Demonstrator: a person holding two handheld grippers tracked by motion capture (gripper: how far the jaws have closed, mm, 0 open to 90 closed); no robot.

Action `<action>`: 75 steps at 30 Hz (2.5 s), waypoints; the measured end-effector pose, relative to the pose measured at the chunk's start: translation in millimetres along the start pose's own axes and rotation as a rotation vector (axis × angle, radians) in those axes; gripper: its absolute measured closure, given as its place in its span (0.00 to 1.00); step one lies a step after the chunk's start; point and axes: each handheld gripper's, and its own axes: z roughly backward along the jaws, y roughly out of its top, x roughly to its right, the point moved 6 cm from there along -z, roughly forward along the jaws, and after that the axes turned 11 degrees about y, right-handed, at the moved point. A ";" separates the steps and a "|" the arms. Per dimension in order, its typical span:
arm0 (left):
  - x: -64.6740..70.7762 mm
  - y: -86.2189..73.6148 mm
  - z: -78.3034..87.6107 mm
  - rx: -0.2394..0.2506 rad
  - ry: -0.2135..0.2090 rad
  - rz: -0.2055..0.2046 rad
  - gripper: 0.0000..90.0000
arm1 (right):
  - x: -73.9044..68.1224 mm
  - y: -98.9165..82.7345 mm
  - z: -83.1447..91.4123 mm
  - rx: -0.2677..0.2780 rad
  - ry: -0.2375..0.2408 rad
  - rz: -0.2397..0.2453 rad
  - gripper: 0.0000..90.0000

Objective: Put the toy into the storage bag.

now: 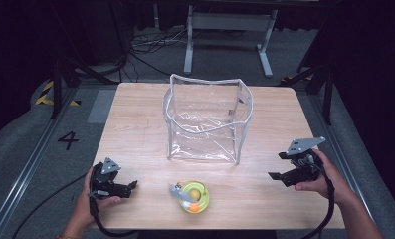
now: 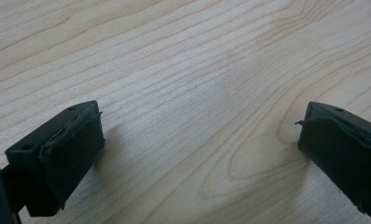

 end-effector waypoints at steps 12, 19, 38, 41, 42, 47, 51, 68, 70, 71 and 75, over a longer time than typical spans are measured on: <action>0.1 -0.1 0.1 0.000 0.000 0.001 0.01 | -35.4 46.1 -4.4 -0.100 0.086 0.121 0.24; 0.1 -0.1 0.1 0.000 0.001 0.002 0.01 | -54.8 61.3 -7.5 -0.165 0.094 0.185 0.24; 0.1 -0.3 0.3 -0.001 0.004 0.003 0.01 | -120.8 121.9 -38.7 -0.280 0.216 0.369 0.28; 0.2 -0.3 0.3 -0.001 0.003 0.003 0.01 | -128.0 129.3 -43.0 -0.292 0.224 0.389 0.29; 0.2 -0.3 0.3 -0.001 0.003 0.003 0.01 | -128.0 129.3 -43.0 -0.292 0.224 0.389 0.29; 0.2 -0.4 0.4 -0.001 0.005 0.004 0.01 | -136.3 137.9 -49.0 -0.297 0.239 0.408 0.31; 0.2 -0.4 0.4 -0.001 0.005 0.004 0.01 | -139.7 143.9 -49.8 -0.294 0.242 0.422 0.33; 0.3 -0.4 0.4 0.000 0.005 0.007 0.01 | -159.0 167.2 -57.9 -0.351 0.273 0.502 0.69; 0.3 -0.5 0.4 0.000 0.003 0.006 0.01 | -159.9 169.8 -58.6 -0.364 0.266 0.517 0.79; 0.3 -0.5 0.4 -0.001 0.005 0.006 0.01 | -160.5 171.5 -58.5 -0.373 0.265 0.525 0.85; 0.3 -0.5 0.4 -0.001 0.004 0.006 0.01 | -163.6 173.3 -60.9 -0.393 0.285 0.540 0.89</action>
